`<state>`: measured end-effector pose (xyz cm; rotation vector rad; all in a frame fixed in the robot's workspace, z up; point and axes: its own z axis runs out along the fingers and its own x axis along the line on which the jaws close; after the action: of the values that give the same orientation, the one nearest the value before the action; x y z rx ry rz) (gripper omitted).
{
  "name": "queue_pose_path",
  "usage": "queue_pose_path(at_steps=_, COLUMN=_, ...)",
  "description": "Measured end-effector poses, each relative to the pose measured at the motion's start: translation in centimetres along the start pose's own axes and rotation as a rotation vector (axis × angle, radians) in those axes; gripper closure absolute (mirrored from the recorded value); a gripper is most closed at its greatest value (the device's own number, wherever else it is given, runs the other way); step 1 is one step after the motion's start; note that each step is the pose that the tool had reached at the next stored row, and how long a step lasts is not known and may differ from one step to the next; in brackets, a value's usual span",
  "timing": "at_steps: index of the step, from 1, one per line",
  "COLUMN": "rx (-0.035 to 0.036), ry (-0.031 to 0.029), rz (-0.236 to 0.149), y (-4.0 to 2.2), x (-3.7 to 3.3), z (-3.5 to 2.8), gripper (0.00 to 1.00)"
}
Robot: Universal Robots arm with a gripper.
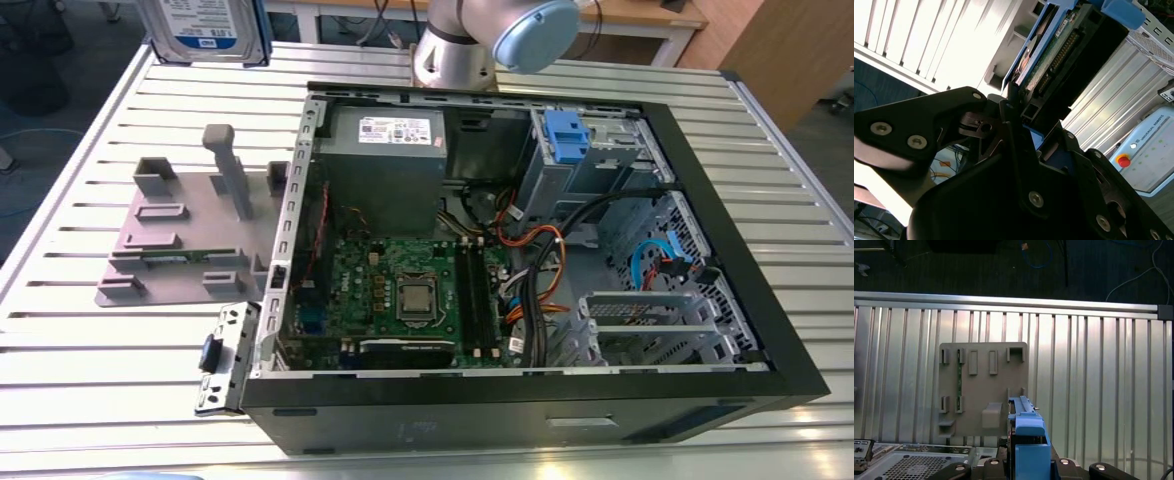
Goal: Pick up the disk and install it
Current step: 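Pick up the disk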
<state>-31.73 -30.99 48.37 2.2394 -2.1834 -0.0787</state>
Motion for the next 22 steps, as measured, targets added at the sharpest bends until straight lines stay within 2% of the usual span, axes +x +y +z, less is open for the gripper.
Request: queue_pose_path(at_steps=22, rx=0.0, ry=0.0006, rz=0.0, y=-0.89, x=0.02, z=-0.04, gripper=0.63)
